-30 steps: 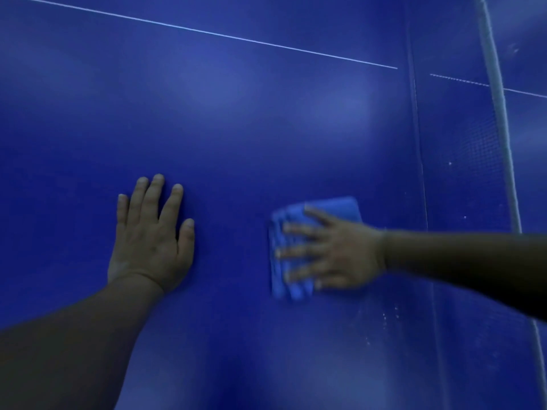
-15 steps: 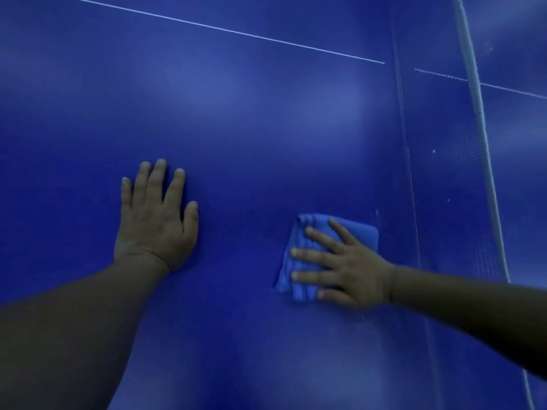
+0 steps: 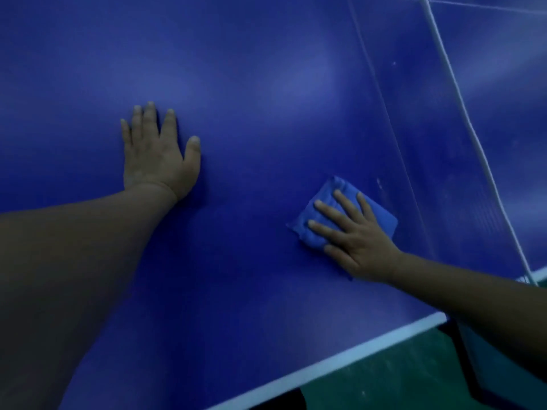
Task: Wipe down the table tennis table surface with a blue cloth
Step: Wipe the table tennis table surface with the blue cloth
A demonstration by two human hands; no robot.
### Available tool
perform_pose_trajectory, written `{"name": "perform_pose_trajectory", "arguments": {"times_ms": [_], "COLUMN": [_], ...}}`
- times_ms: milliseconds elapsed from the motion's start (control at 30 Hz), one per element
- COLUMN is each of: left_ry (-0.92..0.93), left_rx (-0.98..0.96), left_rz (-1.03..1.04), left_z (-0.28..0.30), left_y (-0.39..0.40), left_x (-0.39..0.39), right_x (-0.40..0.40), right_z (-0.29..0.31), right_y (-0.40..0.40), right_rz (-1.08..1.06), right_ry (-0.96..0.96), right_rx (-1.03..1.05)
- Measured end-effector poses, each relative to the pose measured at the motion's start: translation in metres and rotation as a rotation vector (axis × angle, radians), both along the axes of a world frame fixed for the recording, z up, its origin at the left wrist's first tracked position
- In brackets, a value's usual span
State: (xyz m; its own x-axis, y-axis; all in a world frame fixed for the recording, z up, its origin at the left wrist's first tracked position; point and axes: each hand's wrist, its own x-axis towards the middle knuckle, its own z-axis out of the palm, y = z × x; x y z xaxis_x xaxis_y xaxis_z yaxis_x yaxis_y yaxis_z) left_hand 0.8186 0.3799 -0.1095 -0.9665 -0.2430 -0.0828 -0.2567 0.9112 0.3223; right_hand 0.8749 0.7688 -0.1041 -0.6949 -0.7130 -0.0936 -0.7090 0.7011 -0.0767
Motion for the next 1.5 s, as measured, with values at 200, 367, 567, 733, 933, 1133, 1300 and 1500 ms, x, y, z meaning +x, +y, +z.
{"name": "perform_pose_trajectory", "arguments": {"times_ms": [200,367,567,733,933,1133,1300,1500], "left_ry": [0.072,0.057,0.006,-0.009,-0.02,-0.033,-0.039,-0.034], "left_rx": [0.047,-0.031,-0.129,-0.114,-0.083,-0.066,-0.056,-0.045], "left_rz": [-0.456,-0.65,-0.625,-0.626,-0.606,-0.608,-0.607,-0.608], "left_z": [0.005,0.006,0.004,0.004,0.006,0.007,0.007,0.006], "left_y": [0.019,0.041,0.042,0.042,0.043,0.043,0.044,0.045], "left_x": [0.07,0.106,0.113,0.113,0.113,0.112,0.112,0.11], "right_x": [0.019,0.005,0.126,0.145,0.156,0.18,0.139,0.193], "right_z": [0.001,0.007,0.005,0.004,0.003,0.004,0.001,-0.001], "right_y": [-0.016,-0.118,-0.101,-0.056,-0.131,-0.044,-0.07,-0.104], "right_rz": [-0.277,-1.002,-1.174,-1.561,-1.195,-1.422,-1.651,-0.976], "right_ry": [-0.033,-0.097,-0.146,-0.146,-0.152,-0.188,-0.139,-0.166], "right_rx": [0.015,-0.076,-0.039,-0.028,-0.046,0.034,-0.034,0.021]}}
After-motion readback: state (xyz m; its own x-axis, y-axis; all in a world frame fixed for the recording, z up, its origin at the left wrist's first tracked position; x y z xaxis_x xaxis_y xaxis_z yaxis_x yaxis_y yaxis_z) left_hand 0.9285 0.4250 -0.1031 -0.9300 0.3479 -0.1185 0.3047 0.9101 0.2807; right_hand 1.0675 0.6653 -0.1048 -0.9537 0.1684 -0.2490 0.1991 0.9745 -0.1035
